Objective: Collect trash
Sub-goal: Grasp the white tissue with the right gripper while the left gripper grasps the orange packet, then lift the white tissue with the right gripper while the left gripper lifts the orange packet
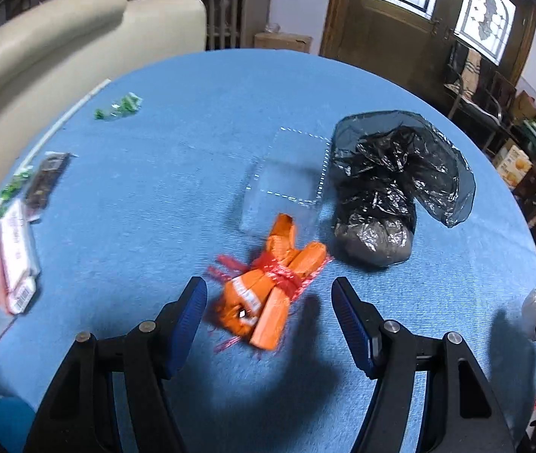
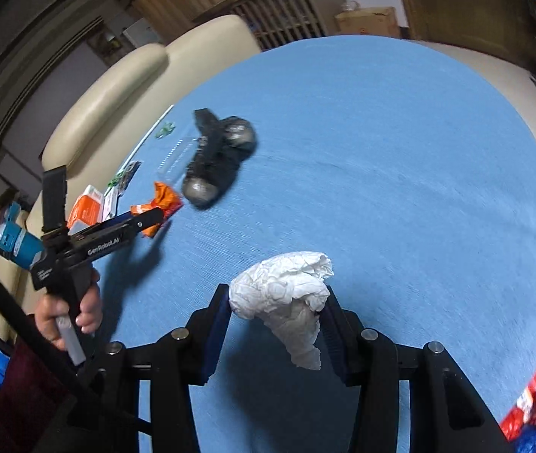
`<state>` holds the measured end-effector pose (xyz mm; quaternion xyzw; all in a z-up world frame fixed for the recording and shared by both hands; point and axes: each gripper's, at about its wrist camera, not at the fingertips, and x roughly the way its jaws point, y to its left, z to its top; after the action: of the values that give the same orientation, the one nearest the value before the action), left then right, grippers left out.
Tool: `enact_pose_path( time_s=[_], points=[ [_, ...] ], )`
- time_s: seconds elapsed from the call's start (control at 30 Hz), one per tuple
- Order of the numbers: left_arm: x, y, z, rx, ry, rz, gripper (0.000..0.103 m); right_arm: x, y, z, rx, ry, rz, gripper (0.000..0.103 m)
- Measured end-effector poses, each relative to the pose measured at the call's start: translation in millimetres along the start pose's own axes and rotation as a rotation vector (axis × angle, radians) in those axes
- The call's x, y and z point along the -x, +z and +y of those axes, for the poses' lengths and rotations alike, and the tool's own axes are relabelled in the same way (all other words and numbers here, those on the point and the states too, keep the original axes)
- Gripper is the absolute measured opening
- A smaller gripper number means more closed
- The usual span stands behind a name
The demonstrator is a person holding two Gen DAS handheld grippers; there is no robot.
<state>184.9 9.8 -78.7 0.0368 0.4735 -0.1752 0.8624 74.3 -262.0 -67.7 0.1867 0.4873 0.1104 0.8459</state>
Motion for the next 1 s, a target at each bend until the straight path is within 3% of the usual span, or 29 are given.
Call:
enact_pose_path(
  time_s=[0.1, 0.17, 0.43, 1.0],
  points=[
    [-5, 0, 0, 0.014, -0.002, 0.007, 0.036, 5, -2, -8, -0.021, 0.007, -0.010, 0.049],
    [-6, -1, -1, 0.019, 0.016, 0.013, 0.029, 9, -2, -7, -0.019, 0.012, -0.018, 0.049],
    [18, -25, -22, 0.025, 0.055, -0.006, 0.028, 36, -7, 6, 0.025, 0.030, -0.079, 0.049],
    [179, -87, -158, -0.071, 0.042, -0.193, 0.028, 139, -47, 3, 0.071, 0.057, -0.221, 0.049]
  ],
)
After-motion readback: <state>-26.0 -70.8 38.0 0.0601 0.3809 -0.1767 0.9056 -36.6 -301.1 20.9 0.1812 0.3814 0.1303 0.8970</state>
